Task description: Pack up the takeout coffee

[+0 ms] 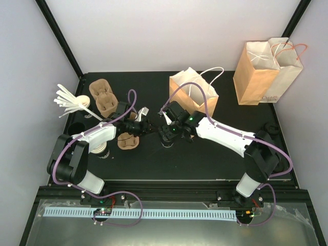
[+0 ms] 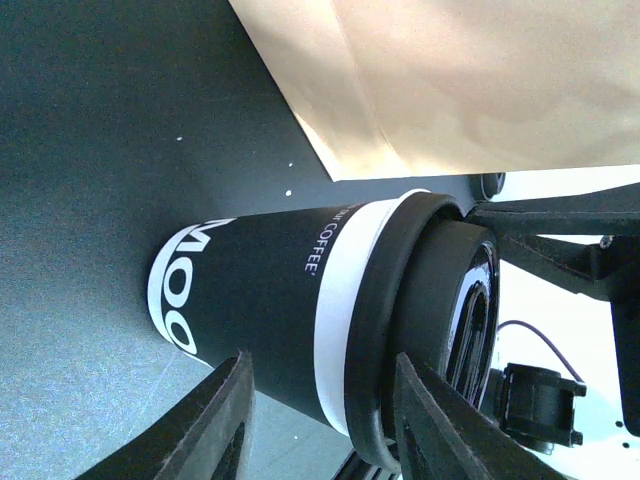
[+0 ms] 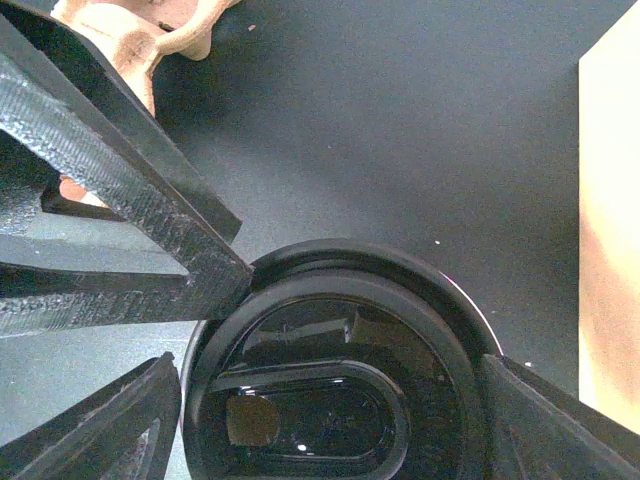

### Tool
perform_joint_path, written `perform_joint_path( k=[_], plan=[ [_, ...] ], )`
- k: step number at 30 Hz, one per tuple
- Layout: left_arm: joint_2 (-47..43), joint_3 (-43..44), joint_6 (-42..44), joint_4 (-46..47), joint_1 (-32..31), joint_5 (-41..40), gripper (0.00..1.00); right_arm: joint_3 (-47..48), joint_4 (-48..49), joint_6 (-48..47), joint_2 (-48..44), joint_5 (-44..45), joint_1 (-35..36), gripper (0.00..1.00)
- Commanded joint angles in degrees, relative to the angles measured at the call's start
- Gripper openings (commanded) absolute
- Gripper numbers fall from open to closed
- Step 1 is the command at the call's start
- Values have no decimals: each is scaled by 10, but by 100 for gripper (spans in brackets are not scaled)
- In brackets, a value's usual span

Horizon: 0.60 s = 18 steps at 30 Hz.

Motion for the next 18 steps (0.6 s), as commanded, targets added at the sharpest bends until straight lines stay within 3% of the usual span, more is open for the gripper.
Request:
perform_joint_path(
  k=[1,6,12,18],
  plan=[
    [-14,4,1,7,-5,10,41,10,-41,6,2,-28,4,83],
    [-19,9,-2,2,-5,5,42,45,-67,3,8,-6,5,88],
    [-34,28,8,-26,-4,-20,53,82,-91,-3,-2,18,4,93],
    [-52,51,20,-62,-4,-44,56,92,-102,10,-15,32,3,91]
  ],
)
